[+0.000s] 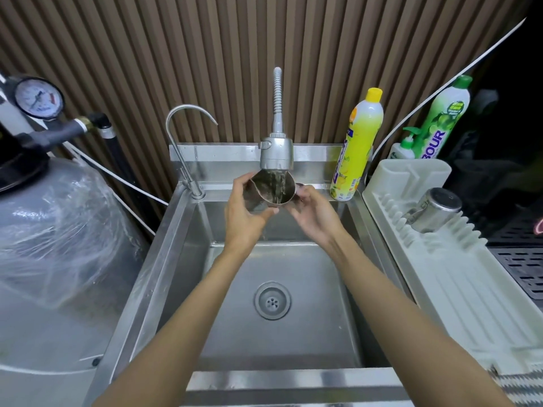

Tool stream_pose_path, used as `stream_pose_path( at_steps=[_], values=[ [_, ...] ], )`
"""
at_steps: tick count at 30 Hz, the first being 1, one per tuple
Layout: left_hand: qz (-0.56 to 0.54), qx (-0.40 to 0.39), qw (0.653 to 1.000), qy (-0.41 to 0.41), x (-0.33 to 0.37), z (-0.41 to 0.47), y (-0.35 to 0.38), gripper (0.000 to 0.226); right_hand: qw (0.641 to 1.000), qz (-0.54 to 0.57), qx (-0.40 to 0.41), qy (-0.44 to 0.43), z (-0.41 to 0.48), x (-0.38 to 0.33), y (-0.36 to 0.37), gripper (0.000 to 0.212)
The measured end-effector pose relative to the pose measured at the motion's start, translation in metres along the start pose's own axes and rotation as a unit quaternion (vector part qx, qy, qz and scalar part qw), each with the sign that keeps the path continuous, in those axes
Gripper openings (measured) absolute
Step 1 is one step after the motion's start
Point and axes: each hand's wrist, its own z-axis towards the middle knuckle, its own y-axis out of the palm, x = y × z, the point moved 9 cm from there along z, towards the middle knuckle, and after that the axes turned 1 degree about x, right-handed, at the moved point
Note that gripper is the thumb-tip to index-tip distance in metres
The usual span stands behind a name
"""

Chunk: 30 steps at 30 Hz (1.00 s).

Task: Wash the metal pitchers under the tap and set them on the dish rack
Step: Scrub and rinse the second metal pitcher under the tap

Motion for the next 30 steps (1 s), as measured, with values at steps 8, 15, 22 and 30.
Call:
stream_pose_path(
  at_steps=[8, 15, 22, 30],
  values=[
    [0.163, -0.001, 0.987, -0.010, 0.004, -0.007, -0.006, 0.070, 0.982, -0.173, 0.049, 0.062, -0.021, 0.013, -0.020, 0.019],
    [0.091, 0.013, 0.983, -0.156, -0.029, -0.026, 0.009, 0.049, 0.888, -0.432, 0.129, 0.090, -0.031, -0.033, -0.017, 0.016],
    [-0.085, -0.054, 0.971, -0.218, -0.045, -0.037, 0.041, 0.034, 0.659, -0.734, 0.154, -0.063, -0.023, -0.081, 0.026, 0.035],
    [-0.018, 0.046, 0.994, -0.102, -0.030, -0.018, 0.018, 0.060, 0.958, -0.278, 0.071, -0.012, 0.003, -0.033, 0.000, 0.027]
  ],
)
